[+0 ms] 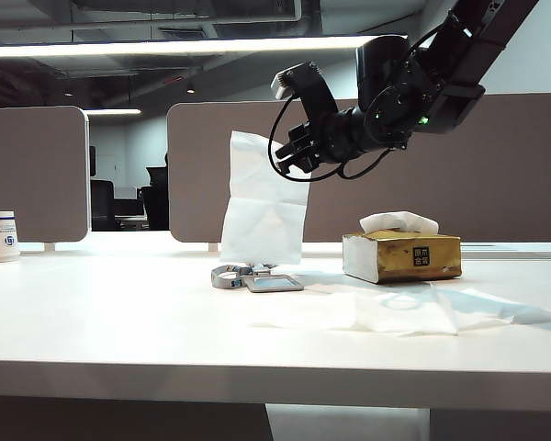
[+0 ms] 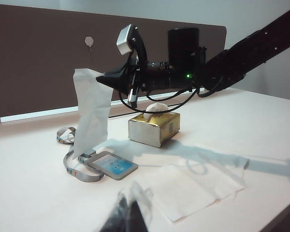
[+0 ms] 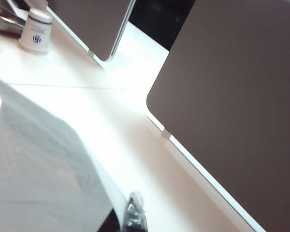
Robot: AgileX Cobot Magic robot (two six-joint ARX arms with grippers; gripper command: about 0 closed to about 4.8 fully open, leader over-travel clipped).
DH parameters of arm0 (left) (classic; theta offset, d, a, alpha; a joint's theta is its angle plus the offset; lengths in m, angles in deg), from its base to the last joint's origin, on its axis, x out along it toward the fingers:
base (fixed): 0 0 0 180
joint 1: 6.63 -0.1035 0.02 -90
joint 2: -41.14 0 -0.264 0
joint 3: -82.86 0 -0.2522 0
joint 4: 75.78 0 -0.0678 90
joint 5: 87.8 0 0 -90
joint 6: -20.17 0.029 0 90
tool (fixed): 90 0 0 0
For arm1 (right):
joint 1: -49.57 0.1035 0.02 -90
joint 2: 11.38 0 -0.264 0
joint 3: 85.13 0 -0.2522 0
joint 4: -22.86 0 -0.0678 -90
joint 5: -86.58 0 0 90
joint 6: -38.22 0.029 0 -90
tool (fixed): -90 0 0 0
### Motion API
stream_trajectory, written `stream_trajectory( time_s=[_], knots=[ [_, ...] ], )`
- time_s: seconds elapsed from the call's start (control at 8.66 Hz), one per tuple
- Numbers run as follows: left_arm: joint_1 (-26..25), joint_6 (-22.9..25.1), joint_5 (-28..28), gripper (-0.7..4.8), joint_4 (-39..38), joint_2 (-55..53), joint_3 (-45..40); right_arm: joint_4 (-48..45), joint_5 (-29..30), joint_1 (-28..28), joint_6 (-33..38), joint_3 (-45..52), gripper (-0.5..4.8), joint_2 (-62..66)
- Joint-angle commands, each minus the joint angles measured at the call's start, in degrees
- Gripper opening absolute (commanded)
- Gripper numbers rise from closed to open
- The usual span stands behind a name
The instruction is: Pull out a tissue from the tissue box and use it to cover the ID card on the tabletop.
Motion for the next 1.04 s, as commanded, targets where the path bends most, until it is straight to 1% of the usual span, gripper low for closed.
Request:
stream_trajectory(
  time_s=[0.12, 0.23, 0.35, 0.46, 0.58, 0.81, 1.04],
  knots=[
    [0.02, -0.15, 4.20, -0.06, 0.52, -0.04, 0.13, 0.31, -1.60, 0.11, 0.26, -0.31, -0.01, 0.02],
    [0.02, -0.17, 5.99, -0.06, 0.52, -0.04, 0.13, 0.00, -2.03, 0.11, 0.24, -0.31, -0.01, 0.04],
    [0.02, -0.17, 6.03, -0.06, 0.52, -0.04, 0.13, -0.15, -2.03, 0.11, 0.26, -0.39, -0.01, 0.22],
    [0.02, -0.17, 6.01, -0.06, 0.52, -0.04, 0.13, 0.04, -2.08, 0.11, 0.24, -0.57, -0.01, 0.28],
    [0.02, -0.17, 5.57, -0.06, 0.55, -0.02, 0.13, 0.33, -3.10, 0.13, 0.33, -2.84, -0.01, 2.47],
    [0.02, -0.17, 4.50, -0.06, 0.55, -0.02, 0.13, 0.55, -3.13, 0.13, 1.97, -5.22, -0.01, 4.37],
    [0.02, -0.17, 4.50, -0.06, 0.52, -0.02, 0.13, 0.98, -3.52, 0.13, 1.95, -5.73, -0.01, 5.27]
  ],
)
